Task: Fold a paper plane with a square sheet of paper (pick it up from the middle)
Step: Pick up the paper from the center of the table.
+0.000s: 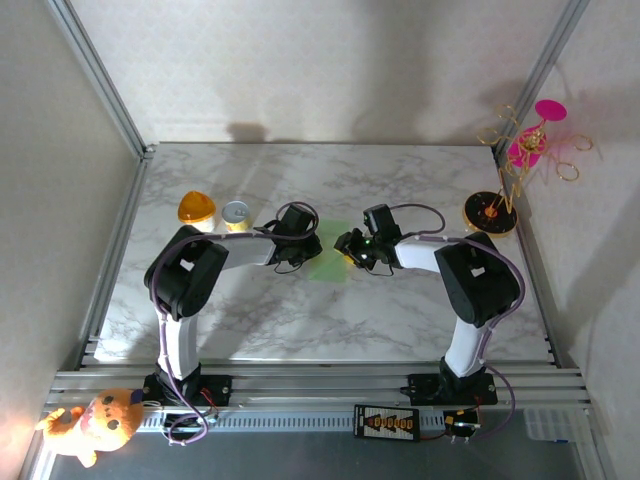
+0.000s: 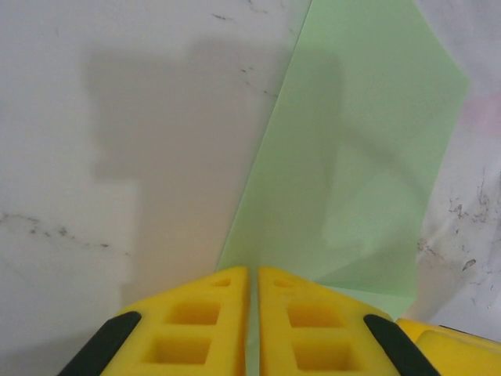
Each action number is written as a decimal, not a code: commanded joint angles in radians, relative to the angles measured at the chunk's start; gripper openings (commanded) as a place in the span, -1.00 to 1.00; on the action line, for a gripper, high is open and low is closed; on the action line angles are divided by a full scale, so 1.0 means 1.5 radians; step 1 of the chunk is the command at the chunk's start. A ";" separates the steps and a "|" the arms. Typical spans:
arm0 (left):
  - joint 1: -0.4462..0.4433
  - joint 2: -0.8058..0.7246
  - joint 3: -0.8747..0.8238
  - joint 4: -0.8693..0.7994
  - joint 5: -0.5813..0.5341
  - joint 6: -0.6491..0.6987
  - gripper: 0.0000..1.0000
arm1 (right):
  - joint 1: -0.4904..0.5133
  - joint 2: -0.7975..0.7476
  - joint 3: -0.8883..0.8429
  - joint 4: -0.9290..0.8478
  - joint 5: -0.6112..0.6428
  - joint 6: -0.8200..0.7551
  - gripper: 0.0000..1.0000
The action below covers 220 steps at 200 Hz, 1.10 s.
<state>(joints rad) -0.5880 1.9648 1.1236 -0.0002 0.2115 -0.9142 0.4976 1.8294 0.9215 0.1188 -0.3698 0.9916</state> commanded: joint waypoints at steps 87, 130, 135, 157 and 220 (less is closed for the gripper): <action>0.005 0.020 -0.016 -0.012 -0.007 -0.006 -0.76 | 0.009 0.031 0.015 0.045 -0.061 0.013 -0.34; 0.004 0.015 -0.020 -0.006 0.001 -0.008 -0.76 | 0.009 0.038 0.000 0.081 -0.085 0.030 -0.40; 0.004 0.014 -0.020 -0.005 0.001 -0.007 -0.76 | 0.009 0.039 -0.001 0.086 -0.087 0.031 -0.41; 0.004 0.011 -0.021 -0.006 0.002 -0.009 -0.75 | 0.011 0.045 -0.006 0.092 -0.089 0.030 -0.46; 0.005 -0.010 -0.020 0.004 0.019 -0.009 -0.74 | 0.012 0.055 -0.012 0.111 -0.083 0.025 -0.62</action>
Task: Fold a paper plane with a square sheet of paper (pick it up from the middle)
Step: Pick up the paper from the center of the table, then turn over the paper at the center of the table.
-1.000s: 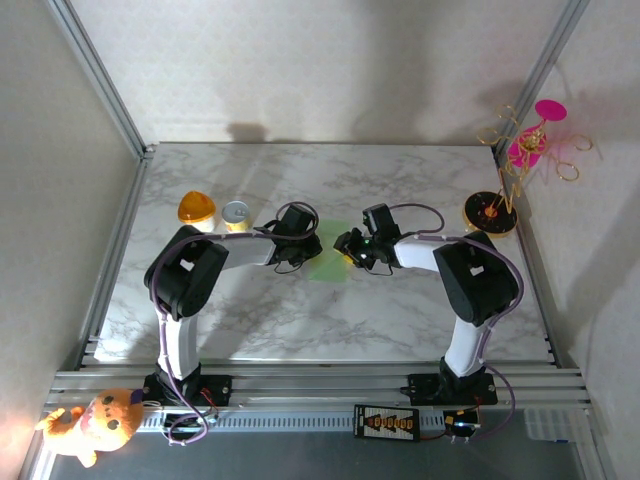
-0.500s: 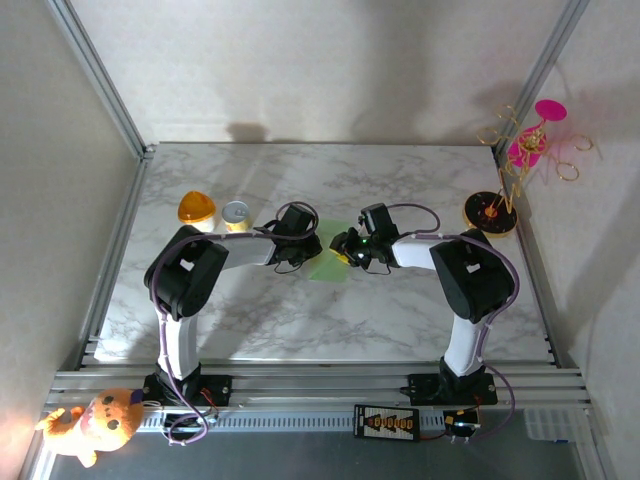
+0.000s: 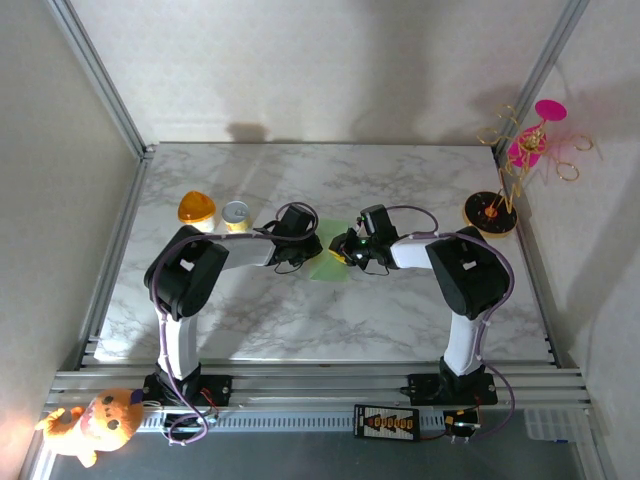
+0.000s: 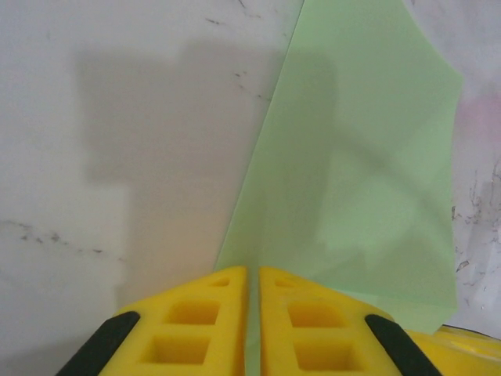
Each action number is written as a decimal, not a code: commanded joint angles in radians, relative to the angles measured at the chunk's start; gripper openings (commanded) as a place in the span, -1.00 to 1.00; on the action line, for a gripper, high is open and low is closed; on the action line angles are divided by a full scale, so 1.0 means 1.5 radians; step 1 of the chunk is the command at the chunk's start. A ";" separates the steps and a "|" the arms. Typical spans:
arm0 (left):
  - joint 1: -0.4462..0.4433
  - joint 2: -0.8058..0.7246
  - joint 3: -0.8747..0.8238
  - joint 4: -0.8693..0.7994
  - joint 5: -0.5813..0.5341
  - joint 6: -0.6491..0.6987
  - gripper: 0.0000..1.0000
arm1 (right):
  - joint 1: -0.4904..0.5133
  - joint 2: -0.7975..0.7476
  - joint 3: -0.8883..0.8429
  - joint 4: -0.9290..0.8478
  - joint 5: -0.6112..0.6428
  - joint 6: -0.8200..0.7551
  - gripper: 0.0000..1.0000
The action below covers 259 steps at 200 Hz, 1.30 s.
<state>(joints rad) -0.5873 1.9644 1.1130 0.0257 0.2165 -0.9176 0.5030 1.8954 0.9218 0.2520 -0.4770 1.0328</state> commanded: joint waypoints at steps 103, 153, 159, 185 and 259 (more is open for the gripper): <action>0.111 -0.277 -0.163 0.104 0.158 -0.034 0.00 | -0.012 -0.130 -0.036 0.110 -0.026 -0.095 -1.00; 0.118 -0.361 -0.293 0.355 0.246 -0.150 0.80 | -0.024 -0.173 -0.019 0.159 -0.141 -0.092 -1.00; 0.117 -0.363 -0.297 0.370 0.251 -0.156 0.85 | -0.024 -0.174 -0.020 0.171 -0.152 -0.083 -1.00; 0.111 -0.358 -0.309 0.414 0.269 -0.169 0.99 | -0.027 -0.179 -0.022 0.218 -0.190 -0.047 -0.99; 0.091 -0.323 -0.294 0.483 0.300 -0.177 0.94 | -0.035 -0.177 -0.033 0.321 -0.244 0.039 -0.98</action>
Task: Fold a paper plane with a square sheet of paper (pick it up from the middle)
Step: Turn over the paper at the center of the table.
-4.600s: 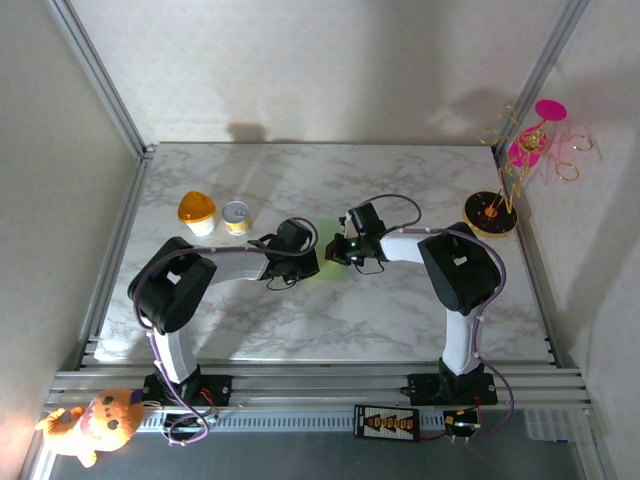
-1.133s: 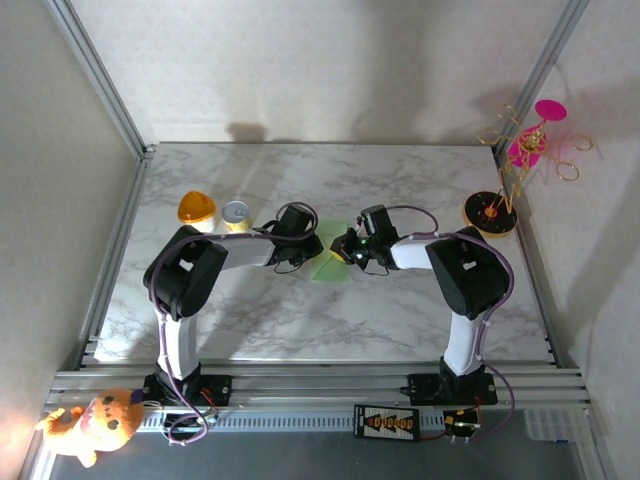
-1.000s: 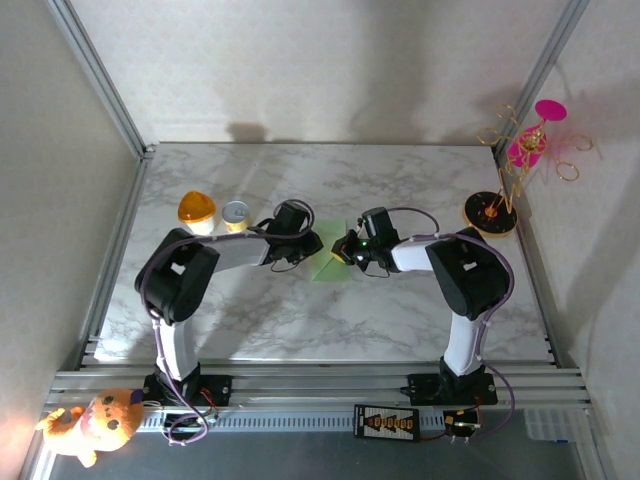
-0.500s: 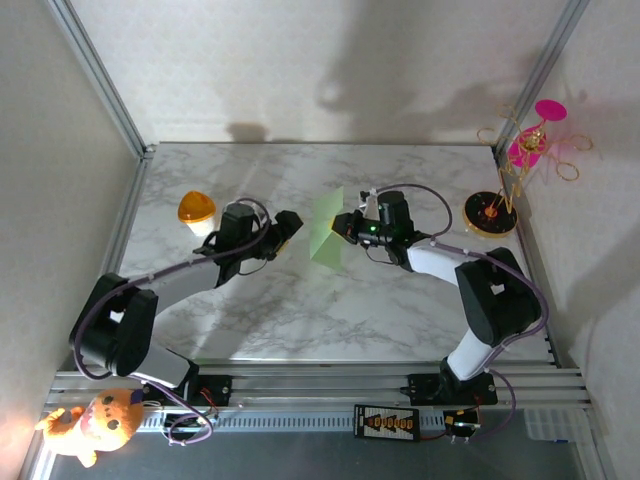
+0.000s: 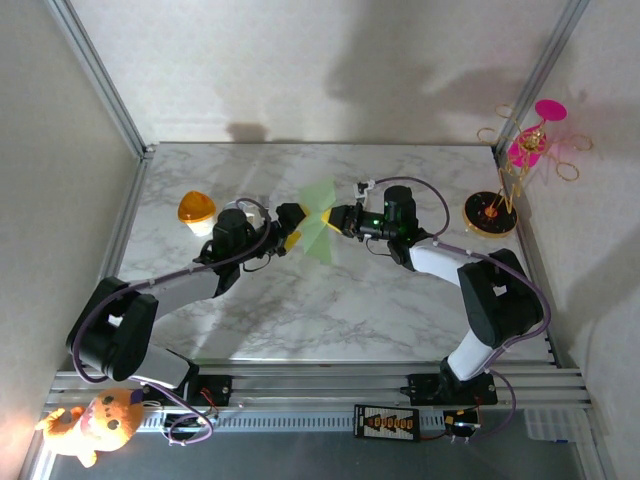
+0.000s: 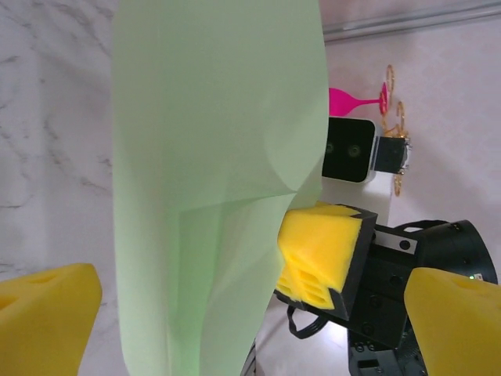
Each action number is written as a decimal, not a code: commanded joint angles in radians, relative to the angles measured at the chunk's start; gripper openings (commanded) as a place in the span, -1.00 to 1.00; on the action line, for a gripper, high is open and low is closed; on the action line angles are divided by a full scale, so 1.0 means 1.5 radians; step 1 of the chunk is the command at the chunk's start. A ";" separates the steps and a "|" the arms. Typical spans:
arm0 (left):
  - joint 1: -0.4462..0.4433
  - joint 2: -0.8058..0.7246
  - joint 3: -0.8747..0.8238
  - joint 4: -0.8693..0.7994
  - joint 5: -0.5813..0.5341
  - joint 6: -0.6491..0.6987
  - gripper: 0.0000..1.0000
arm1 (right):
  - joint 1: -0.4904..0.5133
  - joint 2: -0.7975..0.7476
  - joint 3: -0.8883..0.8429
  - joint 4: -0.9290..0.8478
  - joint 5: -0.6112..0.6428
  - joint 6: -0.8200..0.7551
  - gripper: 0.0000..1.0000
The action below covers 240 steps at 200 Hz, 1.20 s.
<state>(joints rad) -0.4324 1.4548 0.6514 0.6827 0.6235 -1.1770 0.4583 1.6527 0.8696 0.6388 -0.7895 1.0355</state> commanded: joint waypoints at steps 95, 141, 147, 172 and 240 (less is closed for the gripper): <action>-0.025 0.025 0.023 0.095 0.035 0.006 0.28 | -0.014 -0.009 0.011 0.058 -0.058 0.059 -0.96; -0.022 0.028 0.022 0.092 0.029 0.004 -0.03 | -0.019 -0.011 0.011 0.048 -0.060 0.051 -0.94; -0.022 0.030 0.022 0.092 0.029 0.004 -0.08 | -0.019 -0.011 0.011 0.046 -0.060 0.050 -0.93; -0.020 0.033 0.024 0.088 0.027 0.005 -0.34 | -0.020 -0.014 0.012 0.033 -0.058 0.041 -0.83; -0.010 0.023 0.046 -0.051 -0.021 0.081 -0.75 | -0.052 -0.083 0.019 -0.196 0.101 -0.105 -0.11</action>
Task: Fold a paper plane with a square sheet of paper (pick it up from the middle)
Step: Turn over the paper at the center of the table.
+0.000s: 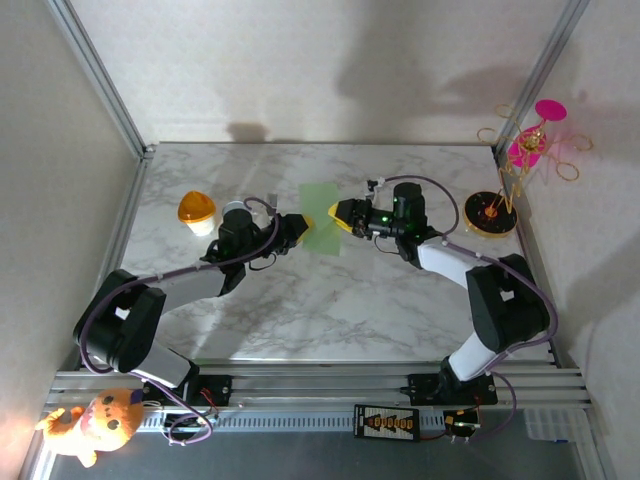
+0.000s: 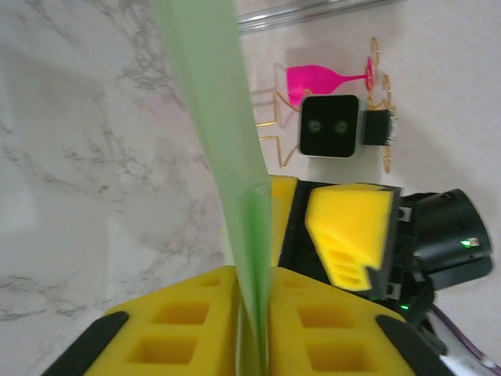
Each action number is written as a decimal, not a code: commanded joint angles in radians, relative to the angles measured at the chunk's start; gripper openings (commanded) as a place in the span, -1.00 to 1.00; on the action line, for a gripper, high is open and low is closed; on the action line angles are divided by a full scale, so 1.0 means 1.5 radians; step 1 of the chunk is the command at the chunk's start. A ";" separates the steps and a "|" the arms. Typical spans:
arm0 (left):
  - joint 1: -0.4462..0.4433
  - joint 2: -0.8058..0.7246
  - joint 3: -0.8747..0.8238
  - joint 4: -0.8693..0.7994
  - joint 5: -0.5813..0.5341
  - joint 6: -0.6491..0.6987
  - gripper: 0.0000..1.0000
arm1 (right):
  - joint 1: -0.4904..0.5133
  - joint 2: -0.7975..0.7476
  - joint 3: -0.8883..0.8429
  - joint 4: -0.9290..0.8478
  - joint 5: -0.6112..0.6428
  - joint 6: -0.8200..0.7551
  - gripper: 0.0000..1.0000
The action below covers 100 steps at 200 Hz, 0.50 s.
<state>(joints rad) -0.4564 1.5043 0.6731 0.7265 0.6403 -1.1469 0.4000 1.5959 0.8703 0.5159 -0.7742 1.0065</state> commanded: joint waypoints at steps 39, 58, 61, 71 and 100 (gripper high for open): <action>0.003 -0.016 0.106 -0.344 -0.151 0.212 -0.83 | -0.017 -0.094 0.029 -0.247 0.255 -0.162 0.20; -0.010 -0.011 0.164 -0.487 -0.259 0.293 -0.84 | -0.020 -0.115 0.022 -0.274 0.311 -0.180 0.37; -0.012 -0.010 0.174 -0.509 -0.281 0.307 -0.85 | -0.020 -0.118 0.021 -0.277 0.319 -0.182 0.40; -0.025 -0.003 0.206 -0.576 -0.349 0.344 -0.85 | -0.020 -0.126 0.016 -0.281 0.339 -0.187 0.49; -0.070 0.029 0.296 -0.724 -0.544 0.417 -0.84 | -0.021 -0.148 0.003 -0.288 0.383 -0.193 0.68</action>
<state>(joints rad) -0.5087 1.5116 1.0138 -0.0685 0.1474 -0.6880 0.3744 1.4143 0.8837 0.1295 -0.3168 0.7612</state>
